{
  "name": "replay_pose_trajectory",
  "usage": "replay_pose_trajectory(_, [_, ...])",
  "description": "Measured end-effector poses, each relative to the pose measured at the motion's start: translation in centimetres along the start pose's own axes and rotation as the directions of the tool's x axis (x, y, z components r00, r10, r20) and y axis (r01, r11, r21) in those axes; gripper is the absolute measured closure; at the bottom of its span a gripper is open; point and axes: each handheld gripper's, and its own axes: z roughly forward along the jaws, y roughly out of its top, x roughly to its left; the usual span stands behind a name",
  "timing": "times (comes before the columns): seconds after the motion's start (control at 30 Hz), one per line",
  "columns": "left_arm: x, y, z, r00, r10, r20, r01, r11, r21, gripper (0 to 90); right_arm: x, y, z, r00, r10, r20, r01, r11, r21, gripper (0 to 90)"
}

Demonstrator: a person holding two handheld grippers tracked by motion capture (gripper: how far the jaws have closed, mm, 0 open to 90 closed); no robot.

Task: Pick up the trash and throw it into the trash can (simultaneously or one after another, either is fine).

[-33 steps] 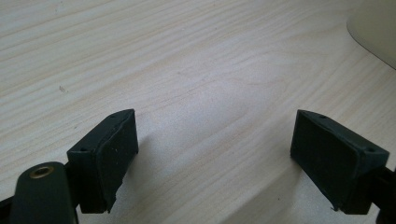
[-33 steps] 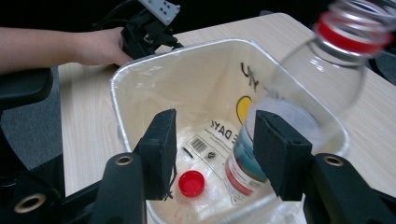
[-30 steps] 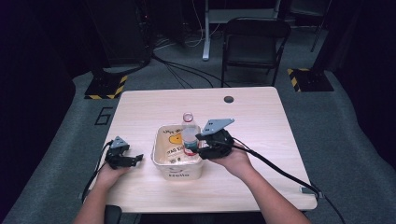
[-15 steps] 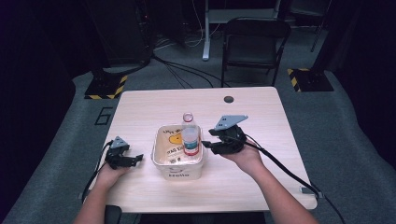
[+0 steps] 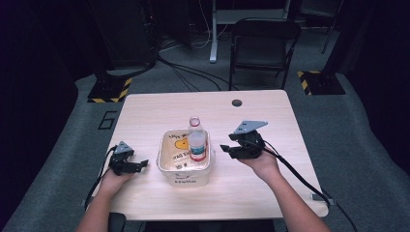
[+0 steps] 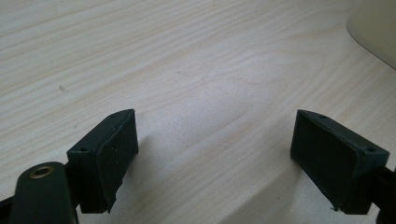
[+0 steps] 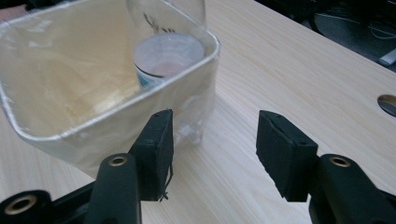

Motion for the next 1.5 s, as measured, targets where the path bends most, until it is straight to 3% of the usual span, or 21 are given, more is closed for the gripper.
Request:
replay_pose_trajectory(0.43, [0.0, 0.0, 0.0, 1.0, 0.001, 0.006, -0.001, 1.0, 0.006, 14.9, -0.9, -2.8, 0.0, 0.9985, 0.046, 0.029, -0.045, 0.999, -0.029, 44.1])
replay_pose_trajectory(0.67, [0.0, 0.0, 0.0, 1.0, -0.005, 0.005, 0.005, 1.0, 0.002, 14.9, -1.2, -4.8, 0.6, 0.9971, 0.063, 0.042, -0.062, 0.998, -0.013, 40.8])
replay_pose_trajectory(0.73, [0.0, 0.0, 0.0, 1.0, -0.002, 0.006, 0.002, 1.0, 0.001, 14.9, -1.2, -5.3, 0.9, 0.9962, 0.068, 0.054, -0.069, 0.998, 0.014, 38.6])
replay_pose_trajectory(0.87, [0.0, 0.0, -0.1, 1.0, -0.001, 0.006, 0.001, 1.0, 0.008, 14.9, -1.0, -5.8, 1.5, 0.9976, 0.045, 0.052, -0.046, 0.999, 0.022, 38.7])
replay_pose_trajectory(1.17, [0.0, 0.0, -0.1, 1.0, -0.001, 0.006, 0.001, 1.0, 0.007, 14.9, -2.1, -7.7, 2.1, 0.993, 0.097, 0.067, -0.099, 0.995, 0.03, 38.3])
replay_pose_trajectory(1.23, [0.0, 0.0, -0.1, 1.0, -0.001, 0.006, 0.001, 1.0, 0.007, 14.9, -2.3, -8.1, 2.3, 0.9918, 0.098, 0.083, -0.102, 0.994, 0.045, 37.9])
replay_pose_trajectory(1.4, [0.0, 0.0, -0.1, 1.0, -0.002, 0.006, 0.002, 1.0, 0.007, 14.9, -2.3, -8.8, 2.7, 0.993, 0.096, 0.069, -0.099, 0.994, 0.044, 38.0])
replay_pose_trajectory(1.5, [0.0, 0.0, -0.1, 1.0, -0.001, 0.006, 0.001, 1.0, 0.008, 14.9, -2.5, -9.4, 3.2, 0.9921, 0.096, 0.081, -0.102, 0.992, 0.075, 37.7])
